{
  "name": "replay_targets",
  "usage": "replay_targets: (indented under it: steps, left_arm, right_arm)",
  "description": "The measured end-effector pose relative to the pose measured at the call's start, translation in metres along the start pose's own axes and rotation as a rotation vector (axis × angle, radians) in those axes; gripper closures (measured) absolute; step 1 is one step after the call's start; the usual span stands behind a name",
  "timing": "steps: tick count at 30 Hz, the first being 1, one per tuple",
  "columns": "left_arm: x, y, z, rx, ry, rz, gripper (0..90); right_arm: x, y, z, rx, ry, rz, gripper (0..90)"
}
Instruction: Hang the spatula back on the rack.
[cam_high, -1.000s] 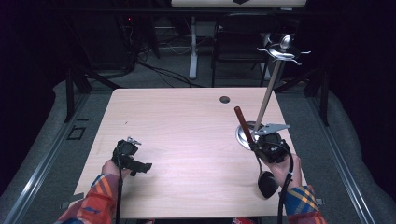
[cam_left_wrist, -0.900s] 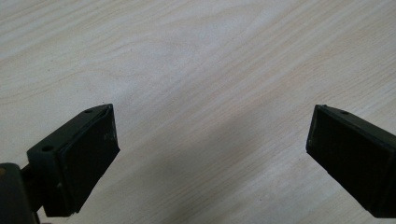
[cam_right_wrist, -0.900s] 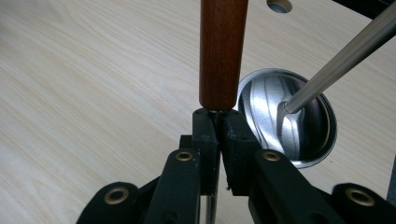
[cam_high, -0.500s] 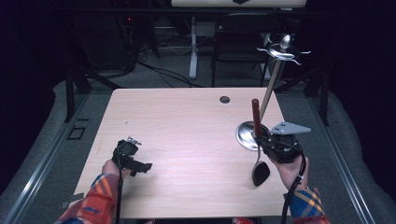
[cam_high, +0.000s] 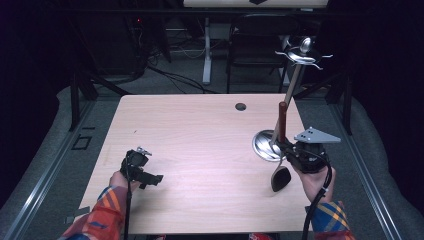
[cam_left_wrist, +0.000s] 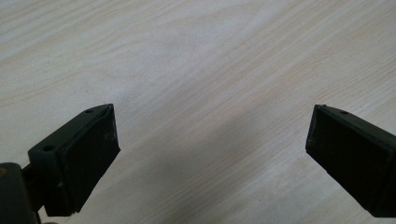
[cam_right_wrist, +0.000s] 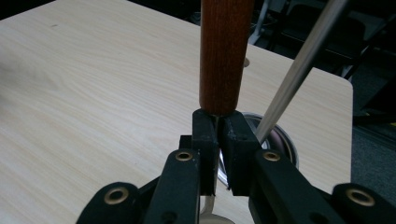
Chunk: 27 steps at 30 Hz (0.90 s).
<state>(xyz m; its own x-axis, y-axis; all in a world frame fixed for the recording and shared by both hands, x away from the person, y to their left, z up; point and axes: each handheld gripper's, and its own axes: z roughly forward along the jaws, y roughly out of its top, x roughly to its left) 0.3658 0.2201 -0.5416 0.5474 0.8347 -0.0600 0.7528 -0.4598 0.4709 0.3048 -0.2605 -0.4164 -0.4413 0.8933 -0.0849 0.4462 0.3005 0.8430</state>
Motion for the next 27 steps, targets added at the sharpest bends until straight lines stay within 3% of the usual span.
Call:
replay_targets:
  steps: [8, 27]
  left_arm:
    - [0.000, 0.000, 0.001, 0.003, -0.007, 0.010, 2.5]
    - [0.000, 0.000, 0.002, 0.005, -0.018, 0.019, 2.5]
  right_arm:
    - [-0.006, 0.001, 0.001, 0.004, -0.062, -0.003, 84.5]
    - [-0.024, 0.005, -0.003, 0.000, -0.096, 0.027, 84.4]
